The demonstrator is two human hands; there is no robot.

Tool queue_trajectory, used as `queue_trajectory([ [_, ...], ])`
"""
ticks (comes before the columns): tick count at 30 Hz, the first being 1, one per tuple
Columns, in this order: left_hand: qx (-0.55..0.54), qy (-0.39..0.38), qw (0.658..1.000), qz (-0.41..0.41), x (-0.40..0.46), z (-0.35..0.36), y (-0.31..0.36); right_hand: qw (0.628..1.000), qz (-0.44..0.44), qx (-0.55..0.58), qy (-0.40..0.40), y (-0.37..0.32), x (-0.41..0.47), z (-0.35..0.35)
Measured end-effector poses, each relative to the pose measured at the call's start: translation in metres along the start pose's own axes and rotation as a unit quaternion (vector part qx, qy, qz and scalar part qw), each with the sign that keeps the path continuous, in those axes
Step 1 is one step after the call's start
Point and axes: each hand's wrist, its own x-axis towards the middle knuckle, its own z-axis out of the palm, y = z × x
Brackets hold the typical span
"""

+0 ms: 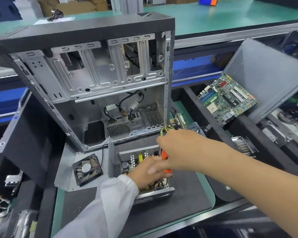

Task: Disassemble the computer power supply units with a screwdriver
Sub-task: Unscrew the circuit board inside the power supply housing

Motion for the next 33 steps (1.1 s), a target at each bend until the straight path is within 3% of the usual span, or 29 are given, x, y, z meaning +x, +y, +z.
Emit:
queue_trajectory([
  [5, -0.048, 0.004, 0.998, -0.029, 0.001, 0.003, 0.0, 0.996, -0.026, -0.083, 0.016, -0.006, 0.002, 0.01],
  [9, -0.072, 0.002, 0.997, -0.038, -0.001, 0.003, 0.004, 0.994, -0.065, -0.034, -0.085, -0.003, -0.004, 0.006],
  [12, -0.085, 0.004, 0.996, -0.036, -0.003, 0.002, 0.008, 0.992, -0.068, 0.02, -0.107, -0.003, -0.004, 0.005],
  [18, -0.09, 0.02, 0.995, -0.032, -0.001, 0.002, 0.001, 0.999, 0.021, -0.045, 0.015, -0.003, 0.003, 0.006],
  [21, -0.075, 0.009, 0.997, -0.034, 0.002, 0.002, -0.001, 0.997, -0.019, -0.067, -0.016, -0.004, 0.001, 0.009],
  [26, -0.07, 0.015, 0.997, -0.031, 0.002, 0.002, 0.004, 0.993, -0.083, 0.013, -0.086, 0.003, -0.006, 0.007],
  [29, -0.051, -0.003, 0.998, -0.019, 0.002, 0.001, 0.007, 0.998, -0.029, 0.037, -0.035, 0.007, -0.003, 0.005],
  [33, -0.087, 0.009, 0.996, -0.024, 0.004, 0.003, 0.007, 1.0, 0.012, -0.015, 0.025, 0.005, 0.003, 0.011],
])
